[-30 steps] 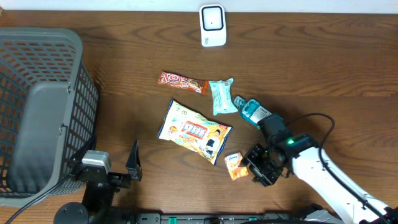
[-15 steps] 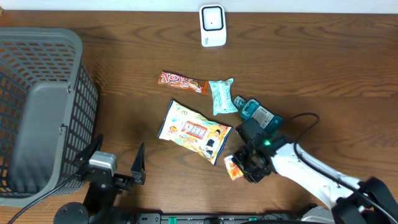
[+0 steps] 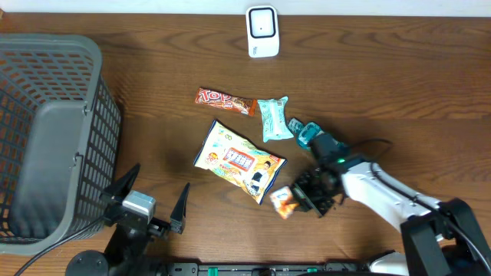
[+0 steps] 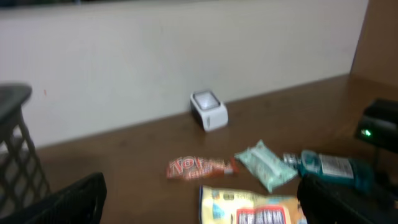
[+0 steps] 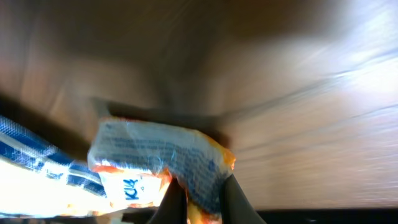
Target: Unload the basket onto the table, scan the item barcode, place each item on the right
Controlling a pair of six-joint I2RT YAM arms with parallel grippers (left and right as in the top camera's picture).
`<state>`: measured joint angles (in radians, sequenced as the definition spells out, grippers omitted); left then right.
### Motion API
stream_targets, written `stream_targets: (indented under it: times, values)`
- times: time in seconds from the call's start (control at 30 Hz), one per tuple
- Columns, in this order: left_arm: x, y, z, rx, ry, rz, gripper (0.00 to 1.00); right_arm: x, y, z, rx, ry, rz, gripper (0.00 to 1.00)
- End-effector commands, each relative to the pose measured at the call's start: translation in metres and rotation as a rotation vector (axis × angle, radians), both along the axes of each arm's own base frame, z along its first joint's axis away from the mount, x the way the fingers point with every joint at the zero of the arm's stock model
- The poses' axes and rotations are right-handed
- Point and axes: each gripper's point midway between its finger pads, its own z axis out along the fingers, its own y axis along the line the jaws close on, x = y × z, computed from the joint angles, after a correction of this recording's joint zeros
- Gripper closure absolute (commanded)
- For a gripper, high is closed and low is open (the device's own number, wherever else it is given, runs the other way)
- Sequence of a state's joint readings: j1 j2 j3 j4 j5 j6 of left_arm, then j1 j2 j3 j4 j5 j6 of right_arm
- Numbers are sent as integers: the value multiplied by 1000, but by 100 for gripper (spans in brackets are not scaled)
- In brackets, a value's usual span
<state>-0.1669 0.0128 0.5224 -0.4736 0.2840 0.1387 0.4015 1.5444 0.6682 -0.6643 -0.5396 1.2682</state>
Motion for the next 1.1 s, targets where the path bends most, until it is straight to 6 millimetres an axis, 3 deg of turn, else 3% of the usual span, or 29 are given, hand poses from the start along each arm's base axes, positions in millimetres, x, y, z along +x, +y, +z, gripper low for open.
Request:
stream_targets:
  times: [0.0, 0.23, 0.43, 0.6, 0.77, 0.9, 1.07]
  values:
    - [3, -6, -1, 17, -36, -31, 2, -5, -26, 7, 1, -60, 64, 99]
    - [23, -12, -39, -86, 47, -43, 2, 10, -41, 47, -9, -278, 51, 99]
    - [42, -8, -49, -215, 21, 0, 2, 22, -40, 82, 21, -471, 40, 99]
    - [59, 25, -85, -359, 118, 221, 2, 16, -27, 101, 126, -508, 54, 99]
    - [61, 25, -99, -353, 154, 231, 2, 7, -9, 114, 266, -502, 103, 99]
    - [60, 25, -108, -343, 189, 238, 2, -1, 13, 138, 455, -568, 223, 99]
    - [53, 26, -141, -304, 318, 263, 2, -20, 32, 172, 713, -580, 309, 99]
